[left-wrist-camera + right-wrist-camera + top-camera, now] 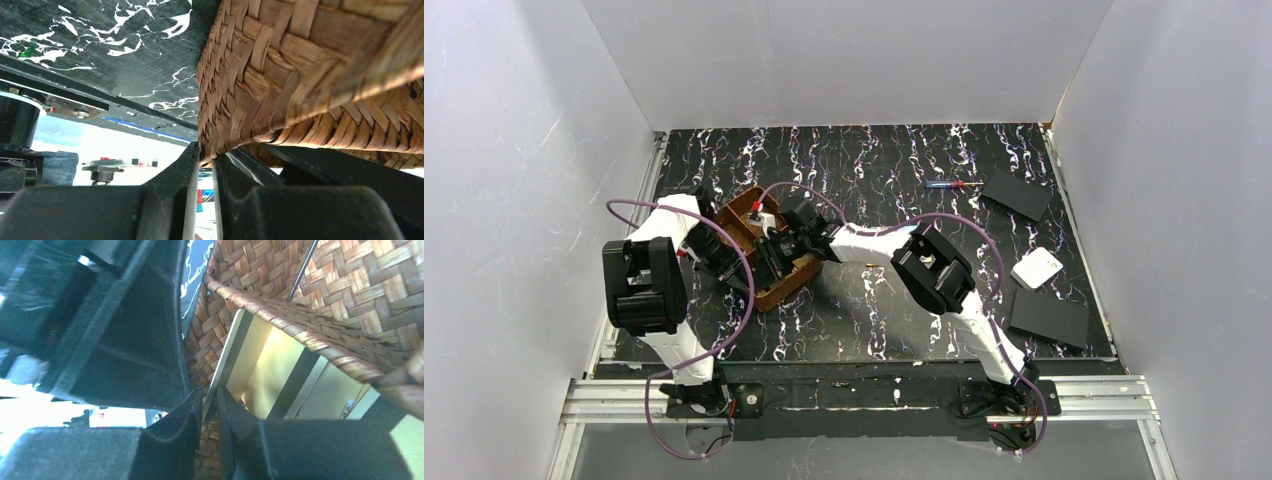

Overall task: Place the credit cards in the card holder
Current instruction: Pick up the credit card from the storage box.

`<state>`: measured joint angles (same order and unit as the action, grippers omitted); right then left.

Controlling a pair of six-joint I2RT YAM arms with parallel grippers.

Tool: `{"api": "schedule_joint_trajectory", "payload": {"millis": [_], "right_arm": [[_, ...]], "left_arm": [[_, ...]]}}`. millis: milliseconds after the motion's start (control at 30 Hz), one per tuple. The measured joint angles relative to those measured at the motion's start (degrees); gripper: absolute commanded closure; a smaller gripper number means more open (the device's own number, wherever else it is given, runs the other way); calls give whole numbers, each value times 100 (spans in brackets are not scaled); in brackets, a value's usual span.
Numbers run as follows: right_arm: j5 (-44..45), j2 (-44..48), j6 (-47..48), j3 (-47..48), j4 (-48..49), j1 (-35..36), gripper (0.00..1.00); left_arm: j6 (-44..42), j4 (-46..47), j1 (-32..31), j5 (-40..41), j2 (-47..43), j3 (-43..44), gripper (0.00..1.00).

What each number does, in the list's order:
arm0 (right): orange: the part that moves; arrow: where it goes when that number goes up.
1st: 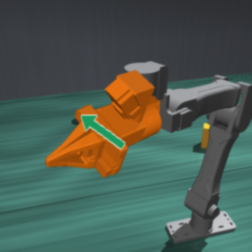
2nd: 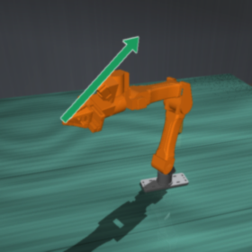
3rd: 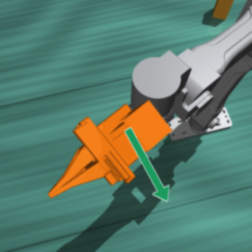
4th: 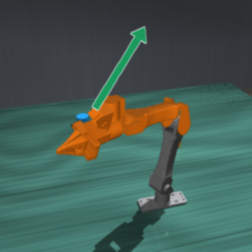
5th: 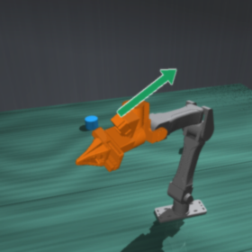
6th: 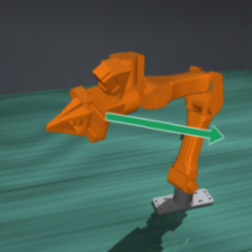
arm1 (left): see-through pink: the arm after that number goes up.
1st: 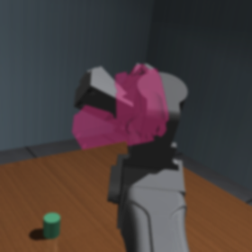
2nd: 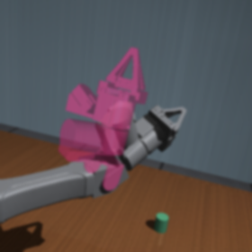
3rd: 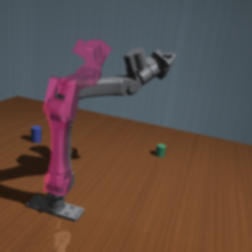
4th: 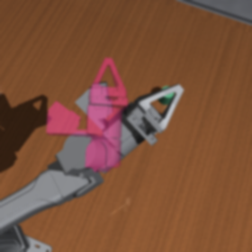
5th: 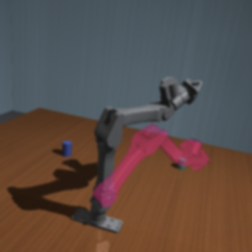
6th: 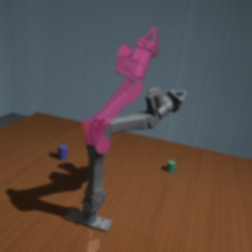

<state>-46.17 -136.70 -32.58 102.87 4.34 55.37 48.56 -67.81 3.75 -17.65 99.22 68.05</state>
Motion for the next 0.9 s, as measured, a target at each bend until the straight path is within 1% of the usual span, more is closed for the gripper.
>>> {"api": "schedule_joint_trajectory", "payload": {"millis": [200,300,367,400,500,533,567,600,667,733,900], "right_arm": [[258,0,190,-2,-463,63,60],[573,28,446,55,-802,81,56],[855,55,597,133,-1060,101,56],[994,59,671,184,-1182,103,58],[1384,59,866,339,-1561,144,78],[1451,59,907,365,-1646,149,84],[1504,59,903,387,-1733,149,89],[1517,59,892,393,-1777,146,93],[1517,70,846,398,-1786,131,95],[1543,118,767,345,-1744,114,99],[1515,422,560,11,-1482,17,99]], "left_arm": [[-37,20,-74,-4,-66,-61,89],[-37,59,-90,-17,-76,-92,89],[-48,79,-90,-31,-111,-96,89],[-59,96,-90,-31,-140,-107,89],[-87,162,-98,-35,-236,-173,89],[-94,162,-101,-35,-267,-195,88],[-105,153,-101,-33,-306,-210,86],[-114,146,-101,-33,-337,-216,81],[-142,116,-103,-22,-420,-232,75],[-166,33,-94,-35,-546,-232,70],[-280,-302,-9,-37,-835,-114,58]]}}
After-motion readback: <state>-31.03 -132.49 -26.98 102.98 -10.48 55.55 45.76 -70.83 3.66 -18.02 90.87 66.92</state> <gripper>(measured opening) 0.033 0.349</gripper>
